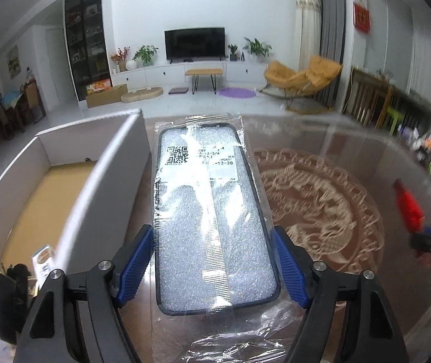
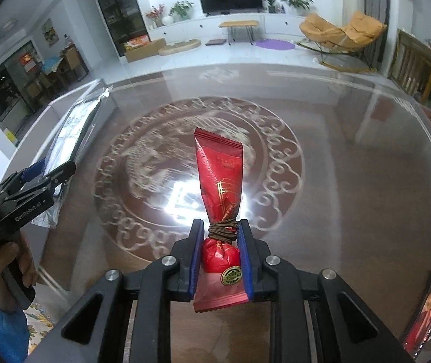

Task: Organize objects
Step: 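Carry phone case and red packet into the white bin and open both tools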

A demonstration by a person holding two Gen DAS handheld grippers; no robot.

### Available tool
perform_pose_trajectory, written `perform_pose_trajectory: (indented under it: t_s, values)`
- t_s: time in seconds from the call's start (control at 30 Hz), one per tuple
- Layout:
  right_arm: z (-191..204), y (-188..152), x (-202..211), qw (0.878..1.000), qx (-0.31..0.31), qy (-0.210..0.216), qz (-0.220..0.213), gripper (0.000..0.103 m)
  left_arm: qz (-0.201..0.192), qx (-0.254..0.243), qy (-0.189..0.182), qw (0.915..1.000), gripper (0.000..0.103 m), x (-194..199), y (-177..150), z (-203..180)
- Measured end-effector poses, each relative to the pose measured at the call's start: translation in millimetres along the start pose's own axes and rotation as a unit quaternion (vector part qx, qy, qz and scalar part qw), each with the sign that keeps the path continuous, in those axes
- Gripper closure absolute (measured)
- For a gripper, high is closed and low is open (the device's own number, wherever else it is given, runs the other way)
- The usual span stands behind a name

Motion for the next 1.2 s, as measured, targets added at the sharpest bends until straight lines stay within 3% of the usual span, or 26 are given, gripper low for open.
perform_pose_trajectory:
  t_s: [0.1,0.17,0.33,0.43,0.6,0.67,0.7,0.73,0.83,0.9,1.0,1.1,1.2]
  values:
    - [36,14,15,0.999,0.016,0.031,-0.015,0.08,-0.011,0.028,-0.018,0.9994,0.027,40,6,33]
    - [77,27,24,0.997,0.031,0.07,-0.024,0.08,-0.01,0.039,-0.011,0.9992,0.027,61,6,64]
    - [208,51,29,0.979,0.098,0.179,-0.021,0.08,0.048,0.067,0.047,0.9955,0.027,71,-19,159]
    - [281,57,19,0.964,0.127,0.234,-0.002,0.08,0.087,0.082,0.093,0.9884,0.027,64,-42,206]
    - [364,52,-22,0.95,0.164,0.261,0.044,0.077,0.108,0.103,0.13,0.9803,0.026,68,-67,244]
    - [376,45,-43,0.947,0.161,0.267,0.073,0.059,0.111,0.098,0.146,0.9781,0.01,70,-72,248]
    - [378,43,-50,0.948,0.159,0.265,0.081,0.04,0.112,0.09,0.163,0.9762,0.008,72,-73,249]
    - [378,40,-55,0.95,0.157,0.259,0.081,0.031,0.109,0.077,0.184,0.9738,0.007,72,-72,243]
    - [369,40,-52,0.952,0.151,0.26,0.062,0.026,0.087,0.056,0.238,0.9657,0.007,90,-71,243]
    - [361,41,-45,0.956,0.152,0.248,0.047,0.021,0.062,0.061,0.249,0.9646,0.007,107,-70,237]
    - [351,44,-34,0.962,0.157,0.224,0.026,0.017,0.044,0.087,0.22,0.9706,0.003,120,-66,229]
    - [348,48,-31,0.967,0.17,0.189,0.02,0.014,0.069,0.106,0.16,0.9789,0.003,119,-66,223]
    - [349,48,-28,0.969,0.186,0.163,0.02,0.014,0.06,0.117,0.158,0.9787,0.003,121,-64,222]
Point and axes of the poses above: each gripper's, at about its wrist camera, not at the fingertips, and x roughly against the way its jaws point, z to its left, y to its top, the point moved 5 cm from there along -x, roughly the way its jaws point, and after that the axes turned 2 degrees about -y, right-handed, at the moved point
